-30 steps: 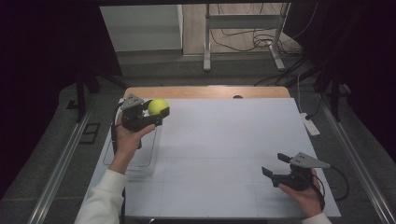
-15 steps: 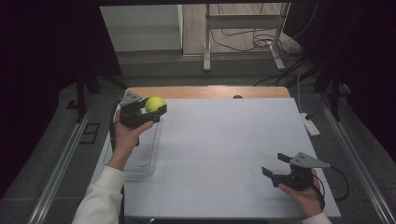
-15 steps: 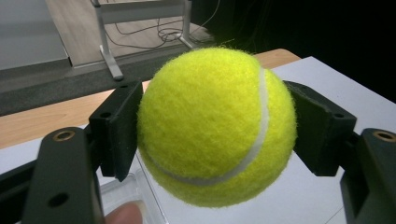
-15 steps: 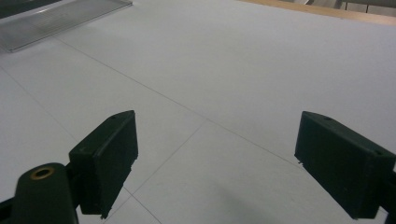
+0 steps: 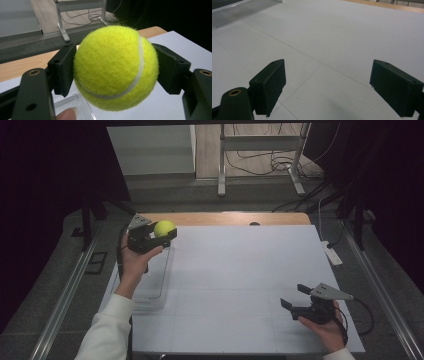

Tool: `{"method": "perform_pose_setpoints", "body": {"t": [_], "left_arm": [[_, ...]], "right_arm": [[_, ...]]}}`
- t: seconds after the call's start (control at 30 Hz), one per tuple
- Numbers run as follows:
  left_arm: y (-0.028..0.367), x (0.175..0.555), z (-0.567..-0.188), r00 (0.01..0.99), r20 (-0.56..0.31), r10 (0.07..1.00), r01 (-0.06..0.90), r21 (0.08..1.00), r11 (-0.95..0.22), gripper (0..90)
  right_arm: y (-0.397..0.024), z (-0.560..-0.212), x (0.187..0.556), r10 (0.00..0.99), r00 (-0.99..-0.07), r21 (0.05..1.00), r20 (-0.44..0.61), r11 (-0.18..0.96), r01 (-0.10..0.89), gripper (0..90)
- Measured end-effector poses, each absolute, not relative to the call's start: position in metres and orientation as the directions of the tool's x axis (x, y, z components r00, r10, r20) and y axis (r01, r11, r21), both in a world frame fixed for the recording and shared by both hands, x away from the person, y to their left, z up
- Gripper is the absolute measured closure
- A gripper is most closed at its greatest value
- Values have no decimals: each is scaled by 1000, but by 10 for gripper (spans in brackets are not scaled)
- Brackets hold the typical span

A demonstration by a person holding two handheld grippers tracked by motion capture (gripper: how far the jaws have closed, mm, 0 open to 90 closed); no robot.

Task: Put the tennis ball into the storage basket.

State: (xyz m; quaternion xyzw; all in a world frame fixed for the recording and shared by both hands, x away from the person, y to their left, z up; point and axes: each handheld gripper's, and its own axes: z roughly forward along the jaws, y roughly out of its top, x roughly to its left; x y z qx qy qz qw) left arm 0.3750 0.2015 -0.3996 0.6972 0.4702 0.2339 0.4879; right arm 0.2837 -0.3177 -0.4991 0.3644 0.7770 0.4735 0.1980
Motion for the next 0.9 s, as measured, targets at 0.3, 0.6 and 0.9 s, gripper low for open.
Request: {"method": "perform_pose_setpoints", "body": {"t": [0.3, 0.6, 0.9], "left_arm": [[206, 381, -400, 430, -131, 893, 432, 899, -76, 268], [211, 388, -404, 408, -126, 904, 444, 893, -76, 268], [220, 392, -406, 376, -121, 919, 459, 886, -71, 268]], "right_arm": [[-318, -499, 284, 753, -657, 881, 39, 284, 378, 139], [-318, -499, 284, 755, -654, 880, 38, 286, 380, 140], [-318, -499, 284, 755, -655, 880, 37, 286, 379, 140]]}}
